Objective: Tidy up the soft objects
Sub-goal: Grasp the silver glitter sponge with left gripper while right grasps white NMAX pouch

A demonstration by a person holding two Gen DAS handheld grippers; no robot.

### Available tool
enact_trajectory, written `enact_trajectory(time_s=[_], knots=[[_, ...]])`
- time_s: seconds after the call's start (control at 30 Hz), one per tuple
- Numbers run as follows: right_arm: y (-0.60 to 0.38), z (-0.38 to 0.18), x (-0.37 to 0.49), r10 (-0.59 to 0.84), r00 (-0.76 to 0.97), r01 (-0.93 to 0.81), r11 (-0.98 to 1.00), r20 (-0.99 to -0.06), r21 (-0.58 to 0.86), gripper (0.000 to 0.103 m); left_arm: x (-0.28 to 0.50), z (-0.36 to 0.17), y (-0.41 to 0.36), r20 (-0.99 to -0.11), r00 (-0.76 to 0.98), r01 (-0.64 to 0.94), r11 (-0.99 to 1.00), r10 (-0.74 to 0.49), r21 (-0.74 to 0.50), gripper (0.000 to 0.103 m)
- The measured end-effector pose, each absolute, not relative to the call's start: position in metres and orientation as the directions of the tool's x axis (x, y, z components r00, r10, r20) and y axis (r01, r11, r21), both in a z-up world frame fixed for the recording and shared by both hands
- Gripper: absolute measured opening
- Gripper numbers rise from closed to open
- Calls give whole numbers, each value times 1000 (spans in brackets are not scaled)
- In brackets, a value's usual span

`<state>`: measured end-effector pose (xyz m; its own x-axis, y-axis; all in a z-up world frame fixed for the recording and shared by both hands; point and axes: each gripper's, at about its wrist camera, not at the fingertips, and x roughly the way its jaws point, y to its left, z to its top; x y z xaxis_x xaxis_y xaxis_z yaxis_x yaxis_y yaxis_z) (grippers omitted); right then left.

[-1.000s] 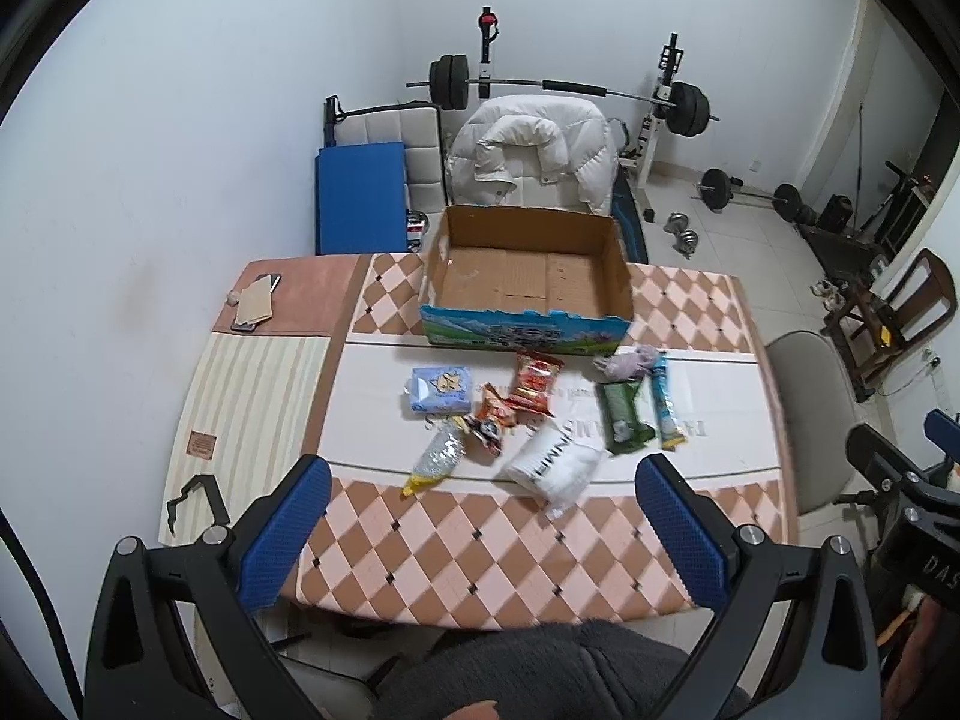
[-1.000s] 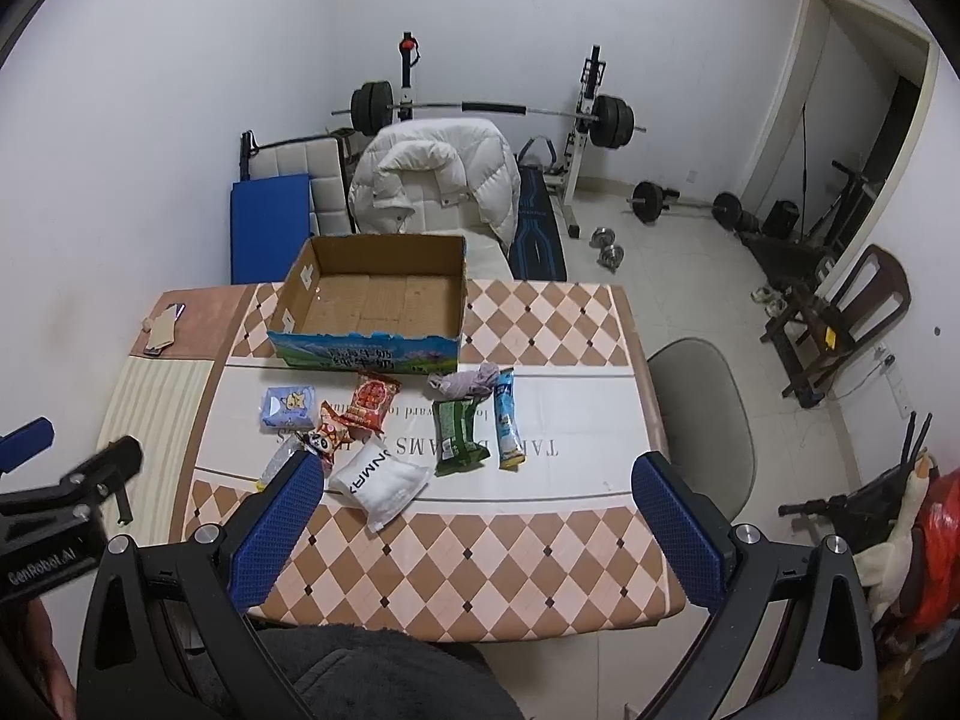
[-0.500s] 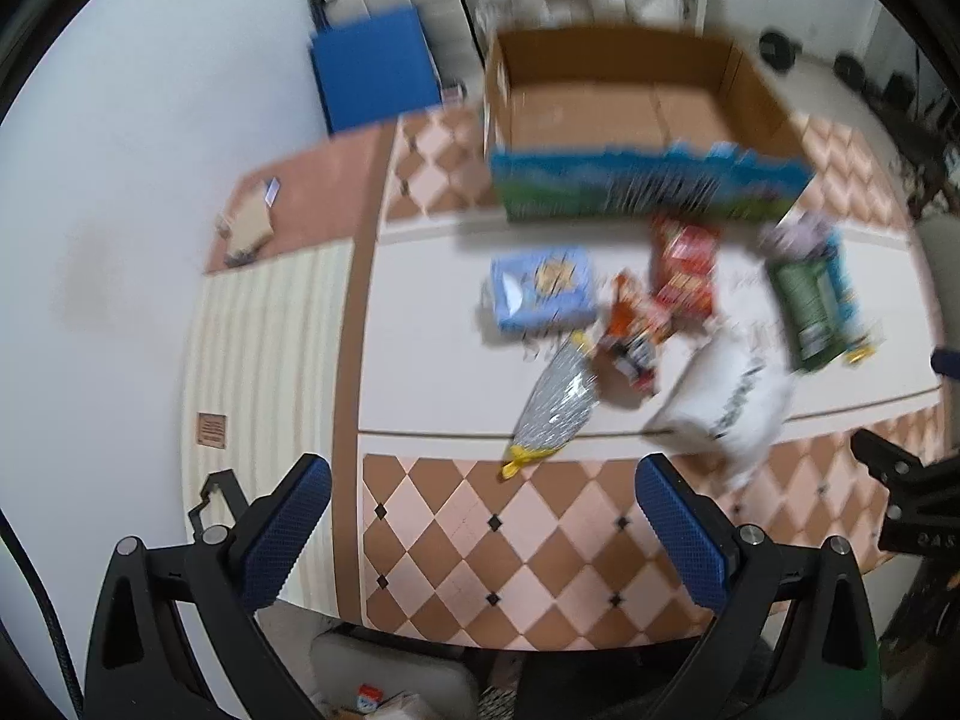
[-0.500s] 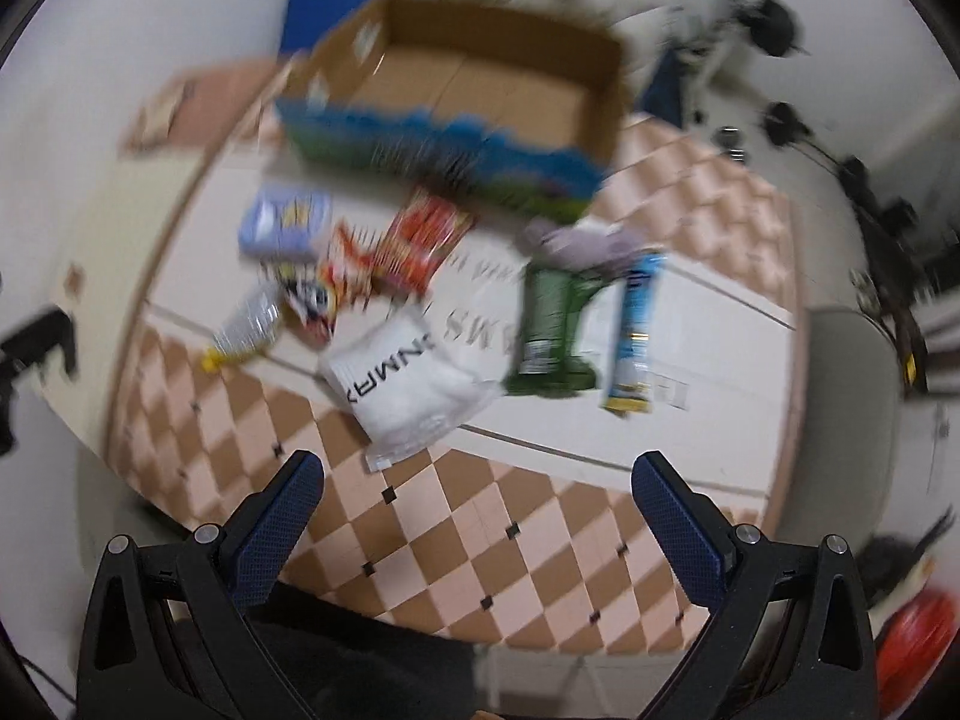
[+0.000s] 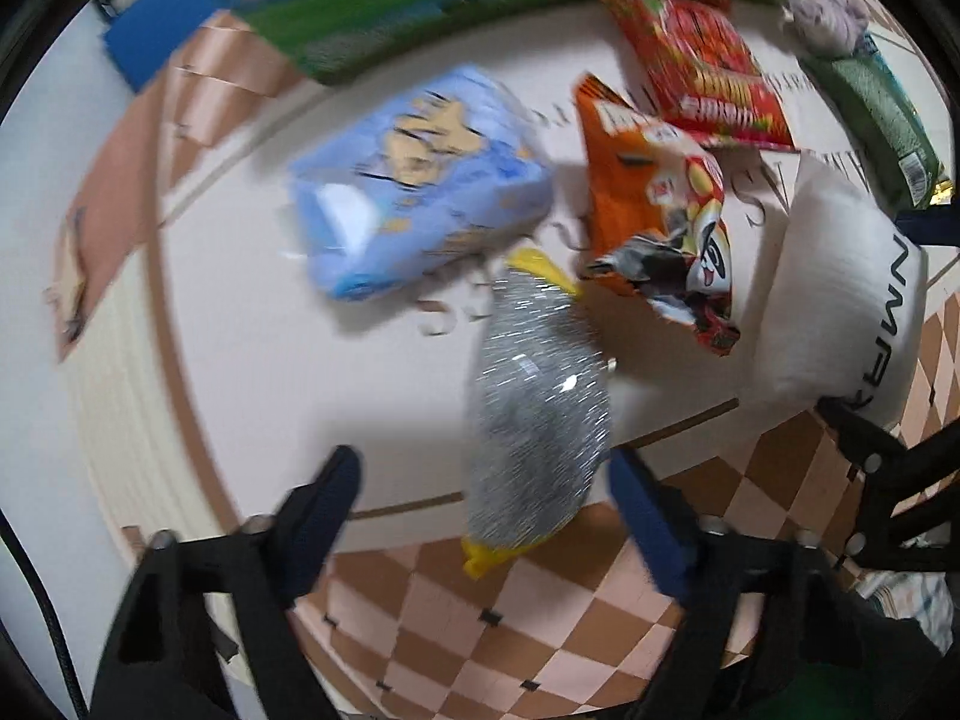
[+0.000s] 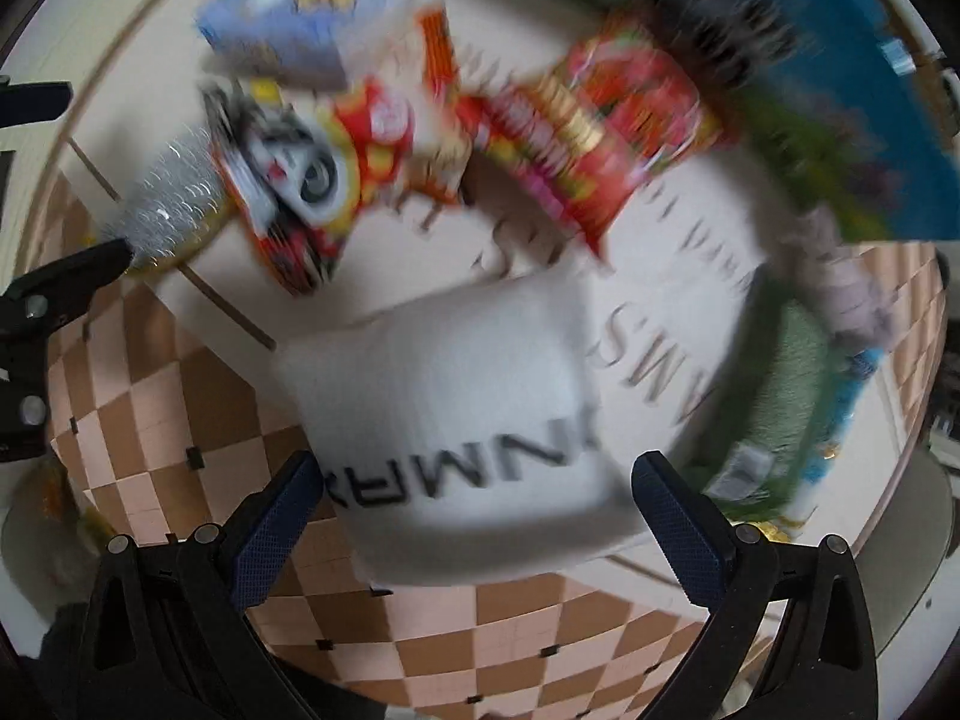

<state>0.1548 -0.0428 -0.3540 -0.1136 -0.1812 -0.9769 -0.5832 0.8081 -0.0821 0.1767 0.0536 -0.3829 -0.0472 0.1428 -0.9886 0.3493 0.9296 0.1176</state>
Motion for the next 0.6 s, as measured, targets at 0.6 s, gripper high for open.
enact_trajectory(time_s=[0.6], knots=[[-86, -401, 158, 31, -327, 7, 1000, -945, 30, 98, 173, -436, 107, -982, -152, 43, 992, -113, -121, 48]])
